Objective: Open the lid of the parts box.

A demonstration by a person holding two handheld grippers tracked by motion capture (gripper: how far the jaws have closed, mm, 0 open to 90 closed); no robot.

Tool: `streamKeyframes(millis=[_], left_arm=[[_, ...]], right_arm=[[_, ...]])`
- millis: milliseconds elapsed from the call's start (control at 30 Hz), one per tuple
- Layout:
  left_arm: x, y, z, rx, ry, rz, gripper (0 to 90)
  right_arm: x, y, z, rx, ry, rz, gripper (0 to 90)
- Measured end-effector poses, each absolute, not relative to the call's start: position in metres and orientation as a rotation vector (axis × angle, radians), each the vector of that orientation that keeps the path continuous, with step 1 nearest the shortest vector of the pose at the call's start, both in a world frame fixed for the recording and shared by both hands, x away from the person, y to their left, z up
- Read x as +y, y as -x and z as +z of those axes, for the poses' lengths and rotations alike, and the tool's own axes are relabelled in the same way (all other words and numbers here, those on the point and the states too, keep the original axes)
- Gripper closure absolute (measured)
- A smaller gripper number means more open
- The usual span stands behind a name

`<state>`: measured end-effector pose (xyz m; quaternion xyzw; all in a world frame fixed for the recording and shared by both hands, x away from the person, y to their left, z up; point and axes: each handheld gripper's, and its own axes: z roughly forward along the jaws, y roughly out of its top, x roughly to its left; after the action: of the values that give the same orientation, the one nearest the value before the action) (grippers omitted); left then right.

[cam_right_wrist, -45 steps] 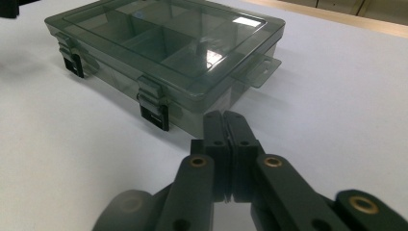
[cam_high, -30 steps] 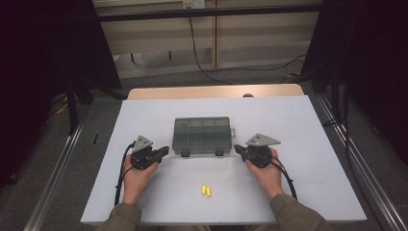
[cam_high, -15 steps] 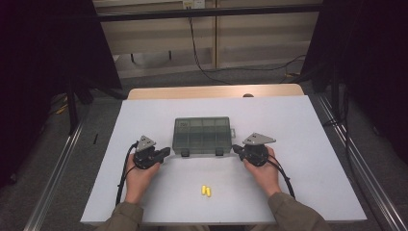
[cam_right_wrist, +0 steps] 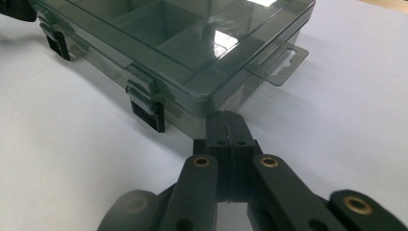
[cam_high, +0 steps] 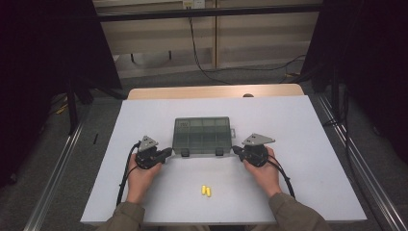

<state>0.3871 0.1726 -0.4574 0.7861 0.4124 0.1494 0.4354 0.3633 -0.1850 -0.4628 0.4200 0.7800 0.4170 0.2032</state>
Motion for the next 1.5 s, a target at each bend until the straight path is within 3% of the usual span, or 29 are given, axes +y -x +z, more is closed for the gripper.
streamKeyframes(millis=[1500], left_arm=[[0.1709, -0.3867, -0.4577, 1.040, -1.947, 0.381, 89.0]], right_arm=[[-0.1850, -0.3590, -0.4543, 2.122, -1.165, 1.310, 90.0]])
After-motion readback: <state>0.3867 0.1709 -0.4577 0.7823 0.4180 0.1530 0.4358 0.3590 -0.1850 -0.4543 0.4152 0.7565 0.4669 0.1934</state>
